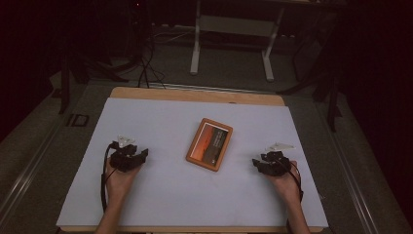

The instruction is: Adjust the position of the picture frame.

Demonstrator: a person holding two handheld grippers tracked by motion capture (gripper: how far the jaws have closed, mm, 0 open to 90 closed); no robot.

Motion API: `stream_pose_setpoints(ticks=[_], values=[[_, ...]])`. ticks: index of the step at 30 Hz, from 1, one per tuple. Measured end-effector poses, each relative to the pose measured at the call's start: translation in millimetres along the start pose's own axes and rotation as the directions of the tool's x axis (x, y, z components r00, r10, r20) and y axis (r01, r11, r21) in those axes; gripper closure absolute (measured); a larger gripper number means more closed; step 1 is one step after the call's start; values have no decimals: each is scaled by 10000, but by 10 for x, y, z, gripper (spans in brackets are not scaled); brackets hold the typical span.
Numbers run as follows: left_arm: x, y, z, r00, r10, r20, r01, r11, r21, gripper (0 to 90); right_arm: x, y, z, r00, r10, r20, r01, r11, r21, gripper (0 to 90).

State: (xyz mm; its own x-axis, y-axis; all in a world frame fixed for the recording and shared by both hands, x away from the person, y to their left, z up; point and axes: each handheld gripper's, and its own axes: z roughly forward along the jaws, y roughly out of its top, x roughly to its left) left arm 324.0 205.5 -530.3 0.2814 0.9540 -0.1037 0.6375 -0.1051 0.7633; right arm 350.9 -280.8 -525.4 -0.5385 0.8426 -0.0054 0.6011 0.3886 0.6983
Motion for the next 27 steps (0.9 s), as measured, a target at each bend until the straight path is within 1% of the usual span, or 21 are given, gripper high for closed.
stream_pose_setpoints(ticks=[1, 3, 5, 7, 9, 14, 16, 18, 20, 23, 25, 27], values=[[-18, 7, -5, 9998, 106, 163, -106, 9999, -25, 501, 7, 0, -8, 10000, 26, -18, -26, 10000, -51, 530], [-55, 12, -12, 9990, 316, 307, -315, 9995, -55, 497, 11, 1, -13, 10000, 58, -6, -58, 10000, -43, 531], [-91, 8, -16, 9967, 579, 564, -579, 9983, -20, 497, 13, -1, -18, 9999, 115, 15, -115, 9999, -46, 530], [-119, 7, -18, 9944, 819, 665, -823, 9966, 23, 496, 16, -1, -17, 9998, 179, 70, -179, 9998, -1, 526], [-145, 7, -15, 9912, 977, 890, -979, 9952, -15, 496, 24, 1, -12, 9999, 132, 99, -133, 9999, 51, 523], [-205, 16, 10, 9827, 1412, 1197, -1445, 9893, 191, 494, 67, 25, -5, 10000, 56, 52, -56, 10000, -18, 517], [-220, 27, 9, 9796, 1449, 1396, -1490, 9886, 198, 494, 83, 37, -6, 10000, 68, 9, -68, 10000, -30, 517], [-240, 45, 7, 9734, 1506, 1729, -1573, 9872, 257, 494, 100, 54, -8, 9998, 78, -182, -80, 9999, -86, 517], [-277, 69, -5, 9660, 1786, 1871, -1867, 9821, 265, 494, 122, 81, -23, 9995, 74, -292, -79, 9998, -163, 512], [-325, 123, -8, 9556, 1974, 2187, -2072, 9780, 229, 494, 160, 140, -56, 9989, 3, -471, -18, 9995, -318, 493], [-347, 162, 6, 9513, 1939, 2395, -2037, 9789, 166, 495, 189, 187, -74, 9983, -44, -575, 21, 9992, -399, 483], [-364, 205, 27, 9449, 2006, 2589, -2125, 9770, 186, 494, 219, 242, -81, 9982, -168, -574, 145, 9991, -411, 475]])
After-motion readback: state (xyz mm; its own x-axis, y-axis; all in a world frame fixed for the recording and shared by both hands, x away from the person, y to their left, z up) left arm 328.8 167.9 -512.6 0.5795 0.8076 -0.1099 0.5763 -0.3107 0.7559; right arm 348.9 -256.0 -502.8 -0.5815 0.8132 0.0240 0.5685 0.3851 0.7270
